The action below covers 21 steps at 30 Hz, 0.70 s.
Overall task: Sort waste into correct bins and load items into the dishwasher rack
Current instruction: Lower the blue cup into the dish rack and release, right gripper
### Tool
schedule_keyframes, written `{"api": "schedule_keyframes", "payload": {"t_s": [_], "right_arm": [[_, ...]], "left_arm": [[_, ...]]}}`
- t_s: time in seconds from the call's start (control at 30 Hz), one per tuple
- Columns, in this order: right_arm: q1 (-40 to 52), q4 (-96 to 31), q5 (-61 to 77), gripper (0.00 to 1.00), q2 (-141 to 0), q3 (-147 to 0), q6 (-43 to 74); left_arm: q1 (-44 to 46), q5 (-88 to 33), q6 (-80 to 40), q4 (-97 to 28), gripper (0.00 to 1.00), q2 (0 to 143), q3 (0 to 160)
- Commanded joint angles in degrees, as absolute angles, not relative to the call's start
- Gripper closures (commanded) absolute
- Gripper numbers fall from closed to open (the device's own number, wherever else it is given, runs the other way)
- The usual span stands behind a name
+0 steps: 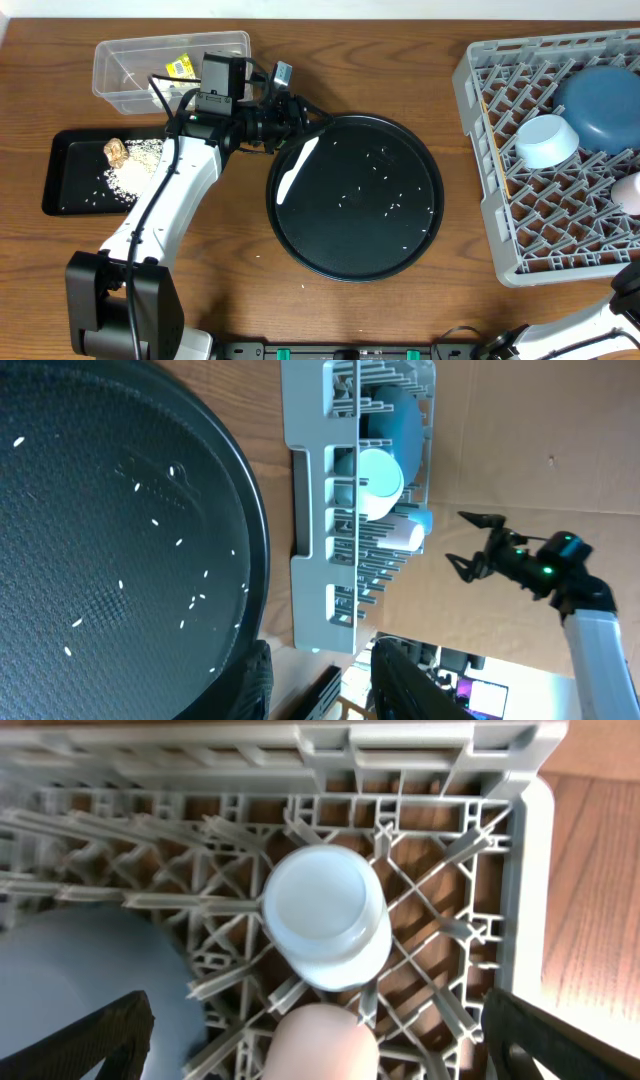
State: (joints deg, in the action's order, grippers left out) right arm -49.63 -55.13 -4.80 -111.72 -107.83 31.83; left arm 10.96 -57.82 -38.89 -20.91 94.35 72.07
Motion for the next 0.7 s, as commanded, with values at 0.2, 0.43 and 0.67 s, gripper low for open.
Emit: {"api": "schedule_keyframes", "payload": {"t_s": [0.2, 0.43, 0.67], "right_arm": [[-47.77, -62.76, 8.08, 0.01, -109.45, -120.29, 32.75], [-39.75, -62.54, 26.87, 0.01, -103.42, -120.55, 27.33], [-24.69, -65.71, 27.05, 0.01, -101.95, -120.33, 21.76]], "left_arm": [[10.74, -57.32, -37.06, -22.13, 0.55, 94.24, 72.23], [10.74, -54.92, -35.51, -23.11, 0.40, 94.24, 72.23], [10.74, -29.45, -30.70, -36.05, 0.36, 94.24, 72.23]]}}
